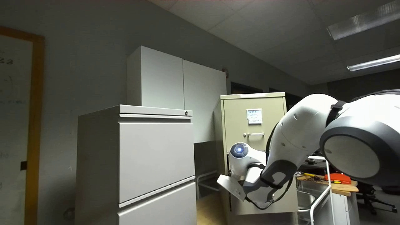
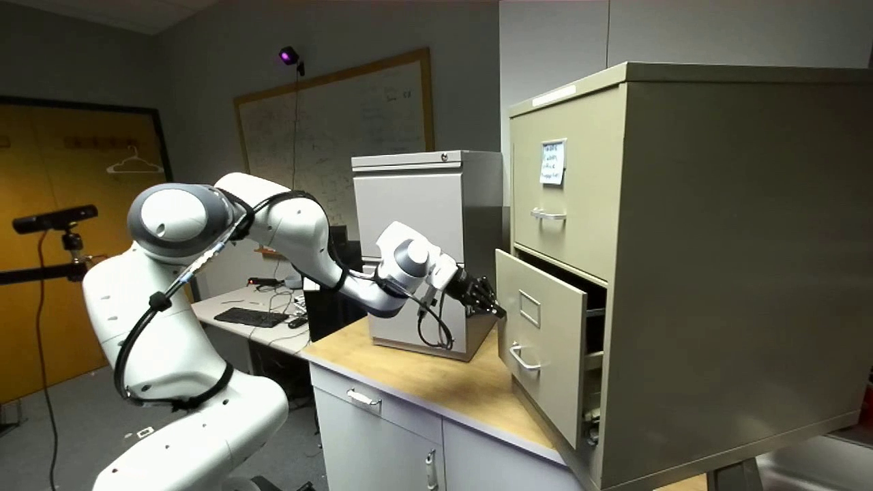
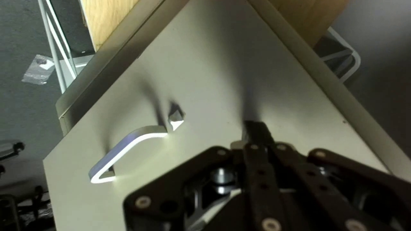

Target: Close the open drawer

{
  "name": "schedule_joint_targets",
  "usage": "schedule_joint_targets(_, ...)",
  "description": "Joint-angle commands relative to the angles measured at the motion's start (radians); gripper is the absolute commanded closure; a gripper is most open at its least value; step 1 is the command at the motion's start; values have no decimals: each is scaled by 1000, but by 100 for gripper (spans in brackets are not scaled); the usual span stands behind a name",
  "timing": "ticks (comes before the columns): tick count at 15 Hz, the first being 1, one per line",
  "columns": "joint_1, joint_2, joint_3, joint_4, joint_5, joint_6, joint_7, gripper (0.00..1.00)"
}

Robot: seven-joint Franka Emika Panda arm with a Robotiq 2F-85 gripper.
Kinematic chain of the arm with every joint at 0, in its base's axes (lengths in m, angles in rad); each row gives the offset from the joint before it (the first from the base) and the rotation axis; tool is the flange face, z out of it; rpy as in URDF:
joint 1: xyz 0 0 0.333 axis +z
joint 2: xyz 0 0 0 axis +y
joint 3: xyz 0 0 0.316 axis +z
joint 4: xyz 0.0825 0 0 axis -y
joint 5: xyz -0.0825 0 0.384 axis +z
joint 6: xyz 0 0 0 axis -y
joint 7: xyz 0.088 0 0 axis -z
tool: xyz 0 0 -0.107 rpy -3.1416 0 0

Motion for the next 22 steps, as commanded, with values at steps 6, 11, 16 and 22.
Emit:
schedule_joint_targets(6, -364, 25, 380, 316, -6, -440, -3, 100)
schedule_joint_targets(11, -420, -101, 429, 335, 32, -331, 11, 100)
schedule_joint_targets(16, -405, -220, 449, 302, 46, -236, 39, 100)
schedule_joint_targets(22, -427, -451, 479, 305, 139, 43, 41, 100)
